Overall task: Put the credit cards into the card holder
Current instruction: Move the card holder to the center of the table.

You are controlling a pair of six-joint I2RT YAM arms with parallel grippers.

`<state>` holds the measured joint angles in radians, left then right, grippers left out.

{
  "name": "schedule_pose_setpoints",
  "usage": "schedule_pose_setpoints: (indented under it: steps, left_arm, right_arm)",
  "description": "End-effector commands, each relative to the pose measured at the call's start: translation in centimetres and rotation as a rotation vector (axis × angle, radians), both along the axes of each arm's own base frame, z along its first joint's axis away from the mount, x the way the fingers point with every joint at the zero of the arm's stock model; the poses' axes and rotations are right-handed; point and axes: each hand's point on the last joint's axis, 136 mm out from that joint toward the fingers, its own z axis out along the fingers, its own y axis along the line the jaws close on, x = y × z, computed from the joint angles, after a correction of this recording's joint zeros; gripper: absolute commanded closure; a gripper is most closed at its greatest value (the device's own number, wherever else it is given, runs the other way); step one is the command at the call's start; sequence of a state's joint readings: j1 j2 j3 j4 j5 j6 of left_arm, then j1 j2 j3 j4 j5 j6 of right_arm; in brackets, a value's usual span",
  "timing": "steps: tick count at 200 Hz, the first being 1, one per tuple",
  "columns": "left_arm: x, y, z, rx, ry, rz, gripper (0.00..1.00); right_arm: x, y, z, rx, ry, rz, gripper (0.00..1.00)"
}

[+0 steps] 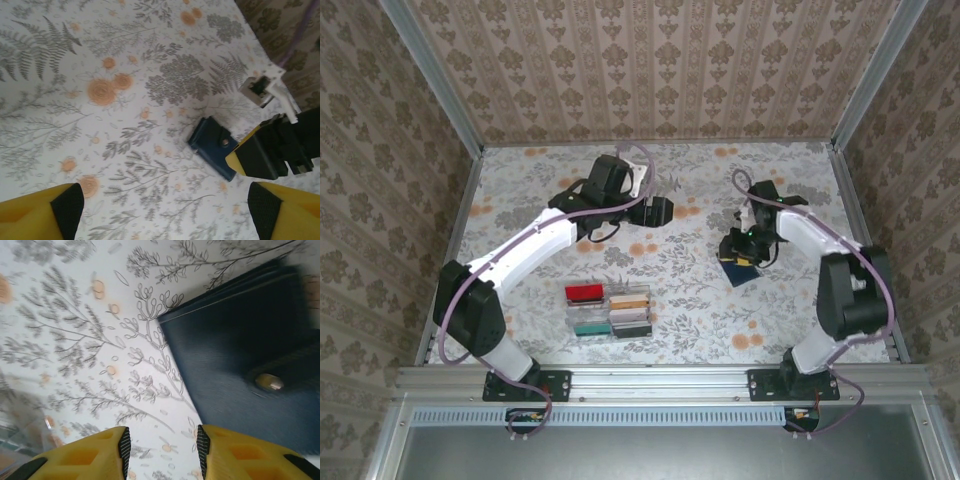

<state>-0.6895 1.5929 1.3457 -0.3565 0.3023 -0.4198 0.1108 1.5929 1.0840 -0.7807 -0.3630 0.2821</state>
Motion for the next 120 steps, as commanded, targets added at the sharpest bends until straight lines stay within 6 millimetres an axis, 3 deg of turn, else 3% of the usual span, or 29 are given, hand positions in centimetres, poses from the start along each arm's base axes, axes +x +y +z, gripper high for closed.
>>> schedule_pose_setpoints:
  steps: [1, 24, 60, 86, 120]
  left_arm:
    - [-1.3, -2.8, -1.4, -0.052, 0.098, -0.062, 0.2]
    - [-1.9, -5.7, -3.2, -0.036, 0.175, -0.075, 0.25]
    - [-2.7, -9.0, -5.2, -0.024, 0.242, -0.069, 0.27]
    - [-3.1, -10.2, -6.3, -0.023, 0.295, -0.035, 0.27]
    - [-3.7, -10.9, -7.8, 0.004, 0.324, -0.003, 0.27]
  right_arm:
    - [0.9, -3.8, 0.9, -0.06, -0.076, -0.139, 0.58]
    - [1.7, -5.8, -0.6, -0.025, -0.038, -0.184, 0.64]
    - [3.0, -3.7, -2.2, 0.089, -0.012, -0.136, 0.67]
    - [1.9, -3.6, -4.3, 0.077, 0.064, -0.125, 0.68]
    - [-0.7, -2.7, -5.4, 0.112, 0.1, -0.149, 0.72]
